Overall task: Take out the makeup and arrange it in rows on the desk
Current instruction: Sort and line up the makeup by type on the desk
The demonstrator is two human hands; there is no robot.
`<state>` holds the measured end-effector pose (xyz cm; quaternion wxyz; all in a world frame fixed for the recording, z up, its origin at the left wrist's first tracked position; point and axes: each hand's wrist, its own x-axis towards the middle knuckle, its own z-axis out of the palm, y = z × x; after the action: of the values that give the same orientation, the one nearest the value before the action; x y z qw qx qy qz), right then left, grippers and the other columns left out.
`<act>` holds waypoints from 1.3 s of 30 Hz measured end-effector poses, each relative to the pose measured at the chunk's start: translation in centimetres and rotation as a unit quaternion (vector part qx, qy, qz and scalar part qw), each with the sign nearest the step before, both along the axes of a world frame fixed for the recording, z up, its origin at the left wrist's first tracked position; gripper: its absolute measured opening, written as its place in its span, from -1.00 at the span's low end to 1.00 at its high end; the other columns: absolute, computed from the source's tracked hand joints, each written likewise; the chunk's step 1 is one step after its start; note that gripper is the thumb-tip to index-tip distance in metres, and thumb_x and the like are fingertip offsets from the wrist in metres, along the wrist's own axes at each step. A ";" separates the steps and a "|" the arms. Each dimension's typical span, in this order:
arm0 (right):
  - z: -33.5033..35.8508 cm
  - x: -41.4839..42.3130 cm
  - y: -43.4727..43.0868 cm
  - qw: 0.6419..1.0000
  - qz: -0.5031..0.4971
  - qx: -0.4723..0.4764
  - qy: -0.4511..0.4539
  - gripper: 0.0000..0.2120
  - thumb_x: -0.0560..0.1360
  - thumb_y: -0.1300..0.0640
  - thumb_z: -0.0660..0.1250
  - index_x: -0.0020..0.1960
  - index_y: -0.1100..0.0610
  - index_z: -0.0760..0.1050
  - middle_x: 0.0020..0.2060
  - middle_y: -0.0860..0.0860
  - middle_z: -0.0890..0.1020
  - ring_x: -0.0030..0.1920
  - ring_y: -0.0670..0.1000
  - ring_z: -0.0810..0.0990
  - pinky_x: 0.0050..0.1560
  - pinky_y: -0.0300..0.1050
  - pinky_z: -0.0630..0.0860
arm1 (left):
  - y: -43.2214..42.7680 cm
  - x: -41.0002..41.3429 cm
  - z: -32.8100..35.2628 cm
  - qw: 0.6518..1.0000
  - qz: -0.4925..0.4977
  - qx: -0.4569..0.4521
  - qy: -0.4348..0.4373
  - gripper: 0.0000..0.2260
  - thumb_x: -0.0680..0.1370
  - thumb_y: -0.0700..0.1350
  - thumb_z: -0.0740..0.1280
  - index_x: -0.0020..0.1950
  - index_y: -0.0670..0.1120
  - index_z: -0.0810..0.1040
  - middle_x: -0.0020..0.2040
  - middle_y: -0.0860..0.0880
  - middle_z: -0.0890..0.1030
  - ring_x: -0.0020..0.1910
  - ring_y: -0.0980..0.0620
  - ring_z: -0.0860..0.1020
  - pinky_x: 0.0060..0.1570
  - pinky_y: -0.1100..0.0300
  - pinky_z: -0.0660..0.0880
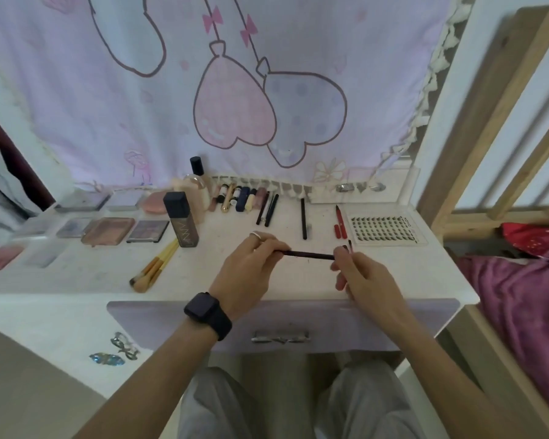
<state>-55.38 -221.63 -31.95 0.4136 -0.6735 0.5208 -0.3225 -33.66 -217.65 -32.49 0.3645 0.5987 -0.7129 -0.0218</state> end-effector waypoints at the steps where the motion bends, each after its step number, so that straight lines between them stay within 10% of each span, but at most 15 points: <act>1: 0.1 0.5 0.1 0.999 0.016 0.027 -0.029 -0.55 0.56 -0.28 0.15 -0.17 0.09 0.51 -0.39 -0.09 0.54 -0.37 -0.09 0.47 -0.27 -0.24 0.39 | 0.3 -0.1 0.1 1.000 -0.016 -0.012 -0.023 -0.82 0.63 -0.14 0.28 0.19 -0.09 0.61 0.08 0.02 0.54 -0.04 0.08 0.51 -0.01 0.28 0.50; 11: 0.7 1.5 1.0 0.969 -0.009 0.146 -0.198 -0.59 0.62 -0.06 0.27 -0.34 0.07 0.30 -0.51 -0.04 0.25 -0.50 -0.07 0.19 -0.45 -0.19 0.17 | 1.8 0.9 -0.6 0.994 -0.036 -0.047 -0.095 -0.65 0.63 0.06 0.13 0.11 -0.08 0.65 -0.15 0.03 0.61 -0.12 0.09 0.44 -0.26 0.17 0.52; 16: 0.8 0.6 1.2 0.992 0.057 0.077 -0.087 -0.58 0.64 0.04 0.23 -0.37 0.10 0.32 -0.50 0.04 0.32 -0.48 -0.03 0.25 -0.45 -0.24 0.27 | 2.1 1.4 -0.5 0.967 -0.082 -0.091 -0.222 -0.72 0.62 -0.03 0.19 0.02 -0.12 0.65 -0.21 0.00 0.61 -0.25 0.00 0.49 -0.31 0.21 0.47; 21: 2.2 -3.2 -0.5 0.991 -0.018 0.018 -0.129 -0.65 0.66 0.08 0.21 -0.28 0.13 0.39 -0.50 -0.02 0.37 -0.49 -0.07 0.28 -0.45 -0.24 0.25 | 2.8 4.7 -0.8 0.991 -0.001 0.130 -0.020 -0.83 0.65 -0.06 0.26 0.10 0.03 0.65 -0.16 0.18 0.58 -0.14 0.15 0.50 -0.11 0.19 0.43; 30: 0.6 -2.1 0.1 0.973 -0.003 0.099 -0.208 -0.62 0.69 -0.04 0.10 -0.21 0.15 0.35 -0.47 -0.06 0.35 -0.48 -0.07 0.26 -0.49 -0.28 0.23 | 1.8 2.8 -0.5 0.964 0.044 0.147 0.219 -0.87 0.65 -0.07 0.26 0.10 -0.03 0.58 -0.11 0.12 0.69 -0.15 0.26 0.59 -0.16 0.50 0.44; 39: 0.7 0.6 0.7 0.979 0.005 0.075 -0.188 -0.90 0.68 0.09 0.19 0.15 0.08 0.44 -0.16 -0.01 0.71 -0.42 -0.05 0.50 -0.43 -0.21 0.41 | 0.8 -0.7 1.3 0.884 0.002 0.228 0.409 -0.84 0.66 -0.05 0.24 0.17 -0.05 0.55 -0.03 0.07 0.73 -0.06 0.06 0.65 -0.06 0.15 0.57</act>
<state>-54.80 -220.93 -31.22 0.5555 -0.5704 0.4527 -0.4014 -34.39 -216.90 -31.21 0.4769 0.6049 -0.4747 -0.4258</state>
